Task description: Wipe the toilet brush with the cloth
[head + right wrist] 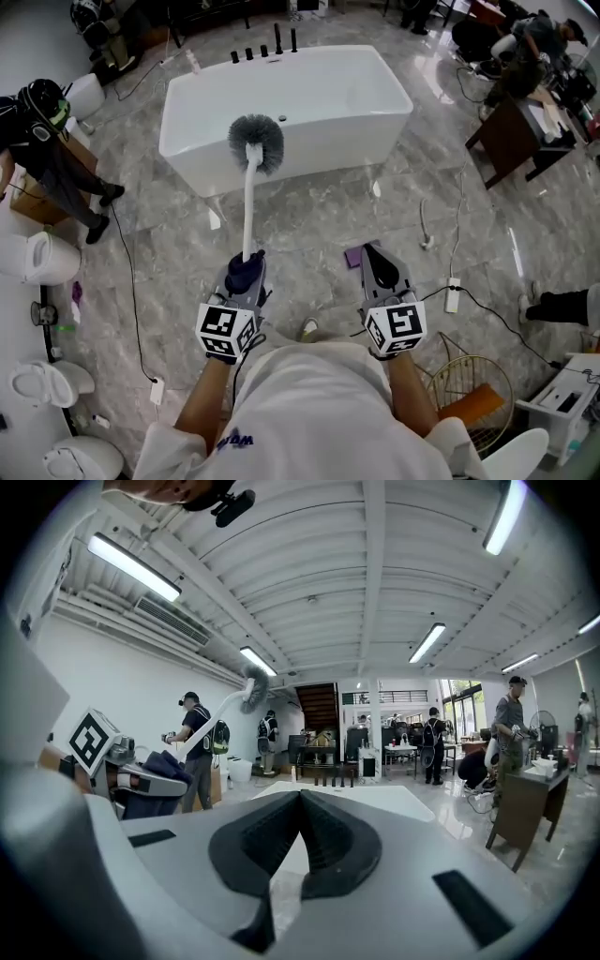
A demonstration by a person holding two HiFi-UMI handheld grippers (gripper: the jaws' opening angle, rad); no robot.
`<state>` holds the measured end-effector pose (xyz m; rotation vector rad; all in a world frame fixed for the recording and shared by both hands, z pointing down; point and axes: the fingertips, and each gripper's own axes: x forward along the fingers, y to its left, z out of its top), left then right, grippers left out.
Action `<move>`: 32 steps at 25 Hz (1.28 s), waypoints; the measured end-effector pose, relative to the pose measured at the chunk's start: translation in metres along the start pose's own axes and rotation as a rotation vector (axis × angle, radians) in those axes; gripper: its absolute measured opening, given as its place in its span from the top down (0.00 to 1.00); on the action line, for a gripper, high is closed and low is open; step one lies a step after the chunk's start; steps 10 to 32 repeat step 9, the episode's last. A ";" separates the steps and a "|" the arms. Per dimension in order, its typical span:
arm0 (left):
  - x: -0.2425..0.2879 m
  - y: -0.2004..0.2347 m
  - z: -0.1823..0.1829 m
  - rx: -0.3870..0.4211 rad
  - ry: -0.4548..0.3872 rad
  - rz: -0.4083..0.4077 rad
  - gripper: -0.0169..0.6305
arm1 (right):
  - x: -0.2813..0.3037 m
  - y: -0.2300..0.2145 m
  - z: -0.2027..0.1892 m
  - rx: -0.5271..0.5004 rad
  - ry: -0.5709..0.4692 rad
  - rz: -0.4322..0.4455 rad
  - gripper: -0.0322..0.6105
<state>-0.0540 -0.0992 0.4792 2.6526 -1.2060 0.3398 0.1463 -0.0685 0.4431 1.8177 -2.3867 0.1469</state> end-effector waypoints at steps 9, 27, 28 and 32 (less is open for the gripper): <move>-0.004 -0.003 -0.003 -0.008 0.013 -0.018 0.91 | -0.015 -0.018 -0.012 0.002 0.038 -0.028 0.95; -0.004 -0.003 -0.003 -0.008 0.013 -0.018 0.91 | -0.015 -0.018 -0.012 0.002 0.038 -0.028 0.95; -0.004 -0.003 -0.003 -0.008 0.013 -0.018 0.91 | -0.015 -0.018 -0.012 0.002 0.038 -0.028 0.95; -0.004 -0.003 -0.003 -0.008 0.013 -0.018 0.91 | -0.015 -0.018 -0.012 0.002 0.038 -0.028 0.95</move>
